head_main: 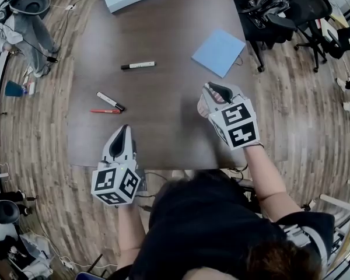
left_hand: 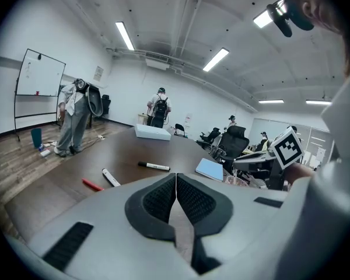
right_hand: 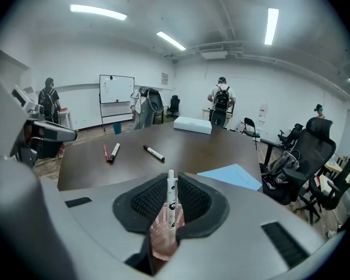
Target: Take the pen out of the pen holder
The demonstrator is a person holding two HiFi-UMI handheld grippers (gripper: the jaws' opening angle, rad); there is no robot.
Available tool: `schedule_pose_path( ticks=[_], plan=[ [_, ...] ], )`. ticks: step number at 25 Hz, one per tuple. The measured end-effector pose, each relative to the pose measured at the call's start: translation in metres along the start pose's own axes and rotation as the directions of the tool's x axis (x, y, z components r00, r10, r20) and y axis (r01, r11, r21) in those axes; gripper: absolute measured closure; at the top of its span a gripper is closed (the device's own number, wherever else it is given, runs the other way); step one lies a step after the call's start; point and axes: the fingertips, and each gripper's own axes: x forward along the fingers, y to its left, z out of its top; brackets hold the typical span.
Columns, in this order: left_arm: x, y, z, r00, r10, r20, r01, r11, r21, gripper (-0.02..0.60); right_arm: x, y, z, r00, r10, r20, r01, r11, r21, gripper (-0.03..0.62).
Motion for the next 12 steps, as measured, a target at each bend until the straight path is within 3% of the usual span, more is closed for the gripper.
schedule_pose_path(
  ticks=[12],
  plan=[
    [-0.043, 0.016, 0.003, 0.996, 0.059, 0.069, -0.057, 0.998, -0.026, 0.554, -0.044, 0.03, 0.064, 0.987, 0.035, 0.159, -0.016, 0.993, -0.121, 0.519]
  ],
)
